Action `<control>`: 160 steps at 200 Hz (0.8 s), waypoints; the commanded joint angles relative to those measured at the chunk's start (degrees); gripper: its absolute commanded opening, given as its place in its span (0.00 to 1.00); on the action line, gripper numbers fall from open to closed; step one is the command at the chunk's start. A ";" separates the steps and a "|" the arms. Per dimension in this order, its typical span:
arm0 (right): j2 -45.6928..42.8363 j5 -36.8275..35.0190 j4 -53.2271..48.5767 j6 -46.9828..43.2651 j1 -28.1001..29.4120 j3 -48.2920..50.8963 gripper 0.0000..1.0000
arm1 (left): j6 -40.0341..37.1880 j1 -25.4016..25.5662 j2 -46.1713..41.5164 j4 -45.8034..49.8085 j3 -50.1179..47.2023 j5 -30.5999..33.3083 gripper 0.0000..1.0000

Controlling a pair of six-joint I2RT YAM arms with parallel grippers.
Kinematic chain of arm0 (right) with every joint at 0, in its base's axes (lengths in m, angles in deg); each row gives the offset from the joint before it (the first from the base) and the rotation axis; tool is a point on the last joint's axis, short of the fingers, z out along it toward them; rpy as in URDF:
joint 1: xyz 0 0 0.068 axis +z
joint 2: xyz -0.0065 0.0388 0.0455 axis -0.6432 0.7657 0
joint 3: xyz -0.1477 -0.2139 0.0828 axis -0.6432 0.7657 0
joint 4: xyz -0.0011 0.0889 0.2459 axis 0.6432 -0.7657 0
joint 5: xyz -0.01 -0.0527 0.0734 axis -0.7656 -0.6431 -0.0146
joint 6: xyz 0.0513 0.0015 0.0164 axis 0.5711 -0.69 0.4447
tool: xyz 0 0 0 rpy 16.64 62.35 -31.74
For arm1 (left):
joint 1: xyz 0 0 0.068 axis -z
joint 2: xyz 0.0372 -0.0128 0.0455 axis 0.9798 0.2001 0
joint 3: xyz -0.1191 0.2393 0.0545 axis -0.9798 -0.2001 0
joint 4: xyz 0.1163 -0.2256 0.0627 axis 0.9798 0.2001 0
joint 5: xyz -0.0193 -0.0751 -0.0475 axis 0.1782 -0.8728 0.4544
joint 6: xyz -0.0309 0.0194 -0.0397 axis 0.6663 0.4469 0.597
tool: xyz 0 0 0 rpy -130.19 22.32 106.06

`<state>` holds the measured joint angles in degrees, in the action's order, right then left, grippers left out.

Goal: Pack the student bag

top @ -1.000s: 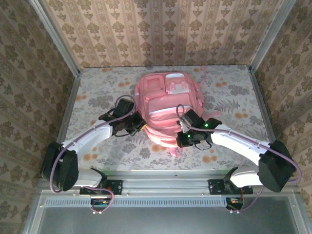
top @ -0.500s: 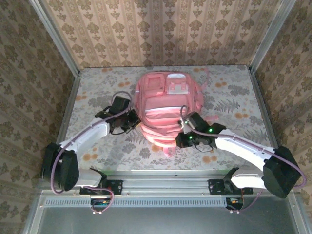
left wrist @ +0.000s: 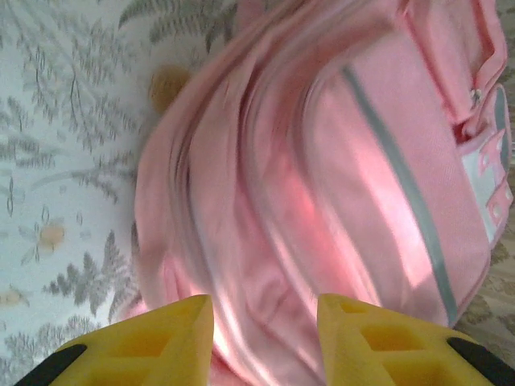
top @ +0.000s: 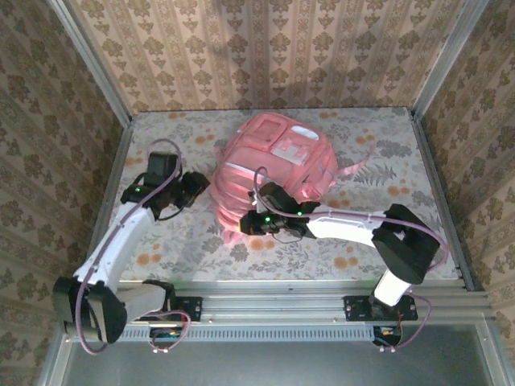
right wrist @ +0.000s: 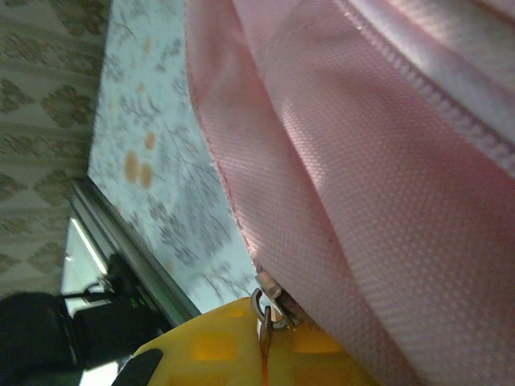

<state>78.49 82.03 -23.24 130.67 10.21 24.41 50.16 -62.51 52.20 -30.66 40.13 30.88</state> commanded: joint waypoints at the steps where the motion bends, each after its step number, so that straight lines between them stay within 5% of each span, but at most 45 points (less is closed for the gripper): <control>1: 2.51 0.56 7.13 3.06 0.94 -4.39 0.00 | 5.64 1.70 -2.23 2.58 -4.81 -3.34 0.40; 114: 3.04 -0.62 5.15 0.90 3.21 -4.53 0.00 | 12.01 8.87 12.70 -5.85 -3.67 -3.42 0.39; 160: 2.15 -1.31 4.01 -0.19 3.24 -3.70 0.00 | 9.36 8.47 9.69 -4.18 -0.70 -2.44 0.33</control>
<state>82.82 79.30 -21.45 132.77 12.31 20.87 61.22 -53.79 64.42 -34.96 36.44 26.97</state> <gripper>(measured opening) 0.084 0.332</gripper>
